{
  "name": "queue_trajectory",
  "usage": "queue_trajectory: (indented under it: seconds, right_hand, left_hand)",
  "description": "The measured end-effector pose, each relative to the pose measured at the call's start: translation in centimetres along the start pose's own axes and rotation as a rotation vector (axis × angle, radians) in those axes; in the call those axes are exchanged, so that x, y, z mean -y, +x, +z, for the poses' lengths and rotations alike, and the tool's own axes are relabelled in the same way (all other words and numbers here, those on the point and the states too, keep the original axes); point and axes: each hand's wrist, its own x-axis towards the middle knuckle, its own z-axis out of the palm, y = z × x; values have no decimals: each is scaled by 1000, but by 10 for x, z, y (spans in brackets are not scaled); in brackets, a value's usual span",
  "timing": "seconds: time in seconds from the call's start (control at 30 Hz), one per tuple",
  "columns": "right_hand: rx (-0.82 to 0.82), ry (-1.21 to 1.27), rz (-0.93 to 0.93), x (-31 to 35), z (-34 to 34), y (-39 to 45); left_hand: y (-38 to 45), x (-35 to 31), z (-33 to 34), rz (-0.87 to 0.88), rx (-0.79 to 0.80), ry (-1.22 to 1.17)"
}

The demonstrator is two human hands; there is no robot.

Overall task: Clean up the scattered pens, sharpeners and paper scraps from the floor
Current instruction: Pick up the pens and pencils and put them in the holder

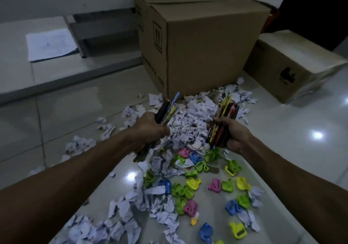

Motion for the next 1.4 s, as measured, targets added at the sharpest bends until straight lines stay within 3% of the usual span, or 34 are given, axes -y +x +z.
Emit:
queue_trajectory:
  seconds: [0.17,0.33,0.47,0.57,0.7,0.8,0.9,1.07,1.23,1.4]
  right_hand:
    - [-143,10,35,4,-29,-1]
    - [-278,-423,-138,-4,-42,2]
    - [-303,-637,-266,-7,-40,4]
    - [-307,-777,-284,-6,-43,11]
    - [-159,-909,-275,-7,-43,14]
    - [-80,-1090,-239,-6,-39,19]
    - [-104,-1313,-190,-8,-34,24]
    - [-173,-1083,-159,-9,-34,23]
    - [-152,-487,-106,-5,-37,10]
    - [-153,-606,-110,-5,-40,0]
  left_hand:
    - [28,-8,29,176,22,395]
    - [47,-19,61,409,148,801]
    - [63,-13,81,562,232,962]
    - [70,-8,84,554,265,996]
    - [74,1,70,509,313,1049]
    - [77,8,52,423,276,1056]
    - [77,15,35,319,215,1032]
    - [69,13,16,251,70,904]
    - [64,4,11,305,-82,696]
    - [56,-14,27,349,-87,521]
